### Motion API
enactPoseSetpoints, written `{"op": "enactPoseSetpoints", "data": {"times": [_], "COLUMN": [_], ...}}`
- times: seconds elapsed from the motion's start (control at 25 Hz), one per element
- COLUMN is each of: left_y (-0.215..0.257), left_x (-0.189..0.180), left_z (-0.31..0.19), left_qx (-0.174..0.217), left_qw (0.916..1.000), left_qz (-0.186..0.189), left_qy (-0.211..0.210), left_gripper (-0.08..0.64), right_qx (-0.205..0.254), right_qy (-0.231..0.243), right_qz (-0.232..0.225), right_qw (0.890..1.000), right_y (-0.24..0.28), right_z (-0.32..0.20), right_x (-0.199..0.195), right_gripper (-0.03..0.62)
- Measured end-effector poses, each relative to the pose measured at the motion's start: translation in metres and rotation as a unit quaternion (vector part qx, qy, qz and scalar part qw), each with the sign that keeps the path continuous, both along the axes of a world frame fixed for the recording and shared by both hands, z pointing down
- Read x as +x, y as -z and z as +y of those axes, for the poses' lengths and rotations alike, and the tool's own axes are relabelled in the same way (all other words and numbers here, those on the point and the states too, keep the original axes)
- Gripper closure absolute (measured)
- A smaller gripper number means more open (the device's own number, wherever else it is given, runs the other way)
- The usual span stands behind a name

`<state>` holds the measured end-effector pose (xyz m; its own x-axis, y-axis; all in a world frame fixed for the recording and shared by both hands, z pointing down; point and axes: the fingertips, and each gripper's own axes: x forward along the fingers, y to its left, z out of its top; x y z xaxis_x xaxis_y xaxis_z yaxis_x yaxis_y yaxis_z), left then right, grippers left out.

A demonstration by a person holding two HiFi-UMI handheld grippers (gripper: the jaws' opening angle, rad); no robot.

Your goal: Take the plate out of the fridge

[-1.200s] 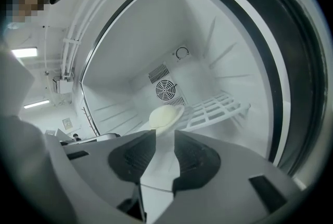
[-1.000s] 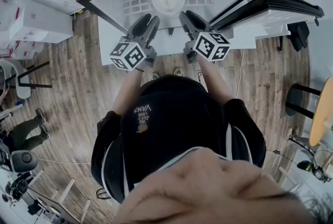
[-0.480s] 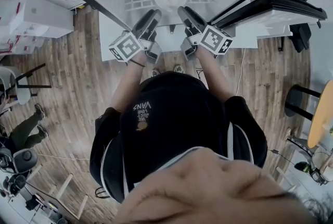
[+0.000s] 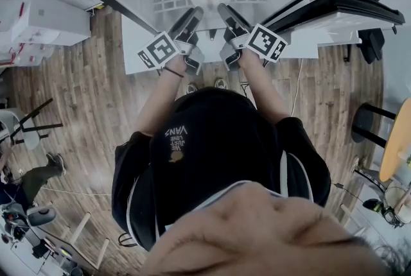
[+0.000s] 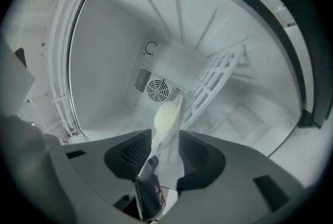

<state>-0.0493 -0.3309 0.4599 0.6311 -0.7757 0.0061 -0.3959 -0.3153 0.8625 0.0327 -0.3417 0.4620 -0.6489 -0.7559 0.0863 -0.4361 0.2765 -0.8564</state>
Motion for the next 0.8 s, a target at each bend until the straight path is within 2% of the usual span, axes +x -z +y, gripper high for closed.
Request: {"op": "enactPoseSetpoints", "data": {"times": [0.16,0.36,0.48,0.8], "left_y": [-0.004,-0.009,-0.011,-0.014], "left_x": [0.003,0.002,0.002,0.002], "left_z": [-0.003,-0.006,-0.009,-0.012], "left_qx": [-0.015,-0.035,-0.042,-0.06], "left_qw": [0.9999,0.9987,0.9984,0.9969], "left_qz": [0.007,0.034,0.034,0.049], "left_qy": [0.003,0.011,0.016,0.019], "left_gripper": [0.4,0.4,0.4,0.4], "right_qx": [-0.012,-0.031,-0.034,-0.042], "right_qy": [-0.002,-0.014,-0.019,-0.021], "right_qz": [-0.01,-0.015,-0.004,-0.012], "right_qw": [1.0,0.999,0.999,0.999], "right_y": [-0.001,-0.005,-0.007,-0.007], "right_z": [-0.002,-0.007,-0.01,-0.011], "right_x": [-0.002,0.0,0.001,0.0], "right_gripper": [0.44,0.442,0.453,0.459]}}
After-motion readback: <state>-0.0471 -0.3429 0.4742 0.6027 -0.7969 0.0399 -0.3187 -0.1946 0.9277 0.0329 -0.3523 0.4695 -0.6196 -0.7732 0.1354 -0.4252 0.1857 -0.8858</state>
